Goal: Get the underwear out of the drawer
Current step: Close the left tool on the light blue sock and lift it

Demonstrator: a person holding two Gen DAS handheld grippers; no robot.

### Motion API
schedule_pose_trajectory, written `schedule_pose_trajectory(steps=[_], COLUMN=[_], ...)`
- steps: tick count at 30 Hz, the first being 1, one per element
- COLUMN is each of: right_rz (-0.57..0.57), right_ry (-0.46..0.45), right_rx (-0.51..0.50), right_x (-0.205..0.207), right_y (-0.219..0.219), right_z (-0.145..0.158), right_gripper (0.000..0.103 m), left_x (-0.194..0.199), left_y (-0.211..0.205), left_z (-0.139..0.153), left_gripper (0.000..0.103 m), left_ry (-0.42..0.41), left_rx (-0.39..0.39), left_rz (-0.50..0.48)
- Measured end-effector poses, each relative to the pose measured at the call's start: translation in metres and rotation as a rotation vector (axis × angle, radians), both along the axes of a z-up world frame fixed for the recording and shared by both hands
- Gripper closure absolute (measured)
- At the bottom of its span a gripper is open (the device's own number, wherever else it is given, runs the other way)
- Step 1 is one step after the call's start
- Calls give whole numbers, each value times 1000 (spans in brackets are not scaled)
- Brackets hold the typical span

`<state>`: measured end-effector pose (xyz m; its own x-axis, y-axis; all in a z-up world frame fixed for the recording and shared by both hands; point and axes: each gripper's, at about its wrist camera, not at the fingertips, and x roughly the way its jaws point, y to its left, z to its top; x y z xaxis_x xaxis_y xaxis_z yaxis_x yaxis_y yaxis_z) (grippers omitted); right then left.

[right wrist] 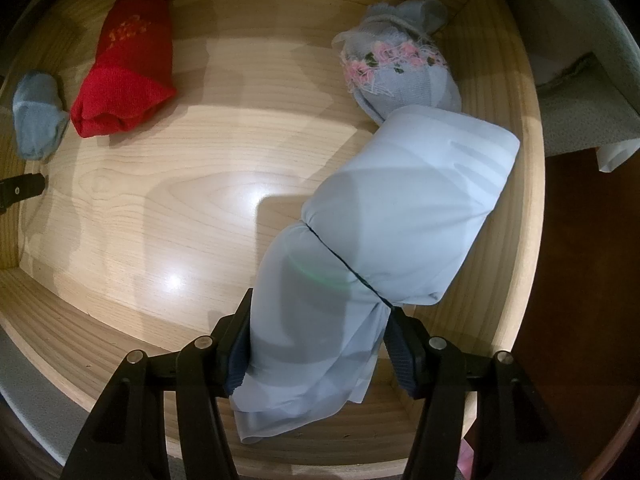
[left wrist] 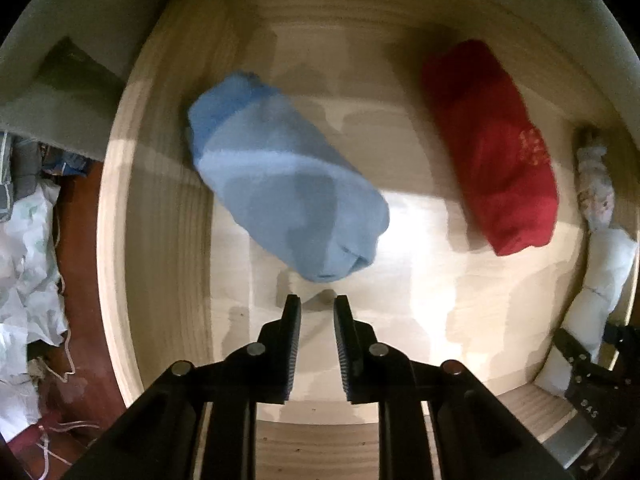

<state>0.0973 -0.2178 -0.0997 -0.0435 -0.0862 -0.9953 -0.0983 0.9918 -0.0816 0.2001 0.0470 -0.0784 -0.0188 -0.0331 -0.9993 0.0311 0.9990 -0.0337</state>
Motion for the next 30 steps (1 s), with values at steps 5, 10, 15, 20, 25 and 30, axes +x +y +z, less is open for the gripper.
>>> schedule_pose_trajectory(steps=[5,10,15,20,25,30], right_rz=[1,1,1,3,3,3], right_ry=[0,-1,0,0,1,1], right_rx=[0,2,2,1,2,1], right_x=[1,3,3,4,4,3], right_y=[1,2,2,2,2,3], right_z=[0,-2,-2,-2,-1,-1], right_gripper=[48,48,47,47,47,47], left_x=[0,18,31,40,48,49], left_y=[1,5,13,24,22,11], left_z=[24,45,36,26,19,6], left_gripper=[60,56,56,56,45,59], left_ry=[-92,-156,-175,-208,-196,-140], left_rx=[-72,-93,-65,-4,30,29], left_rz=[-7,29,119,182,203,142])
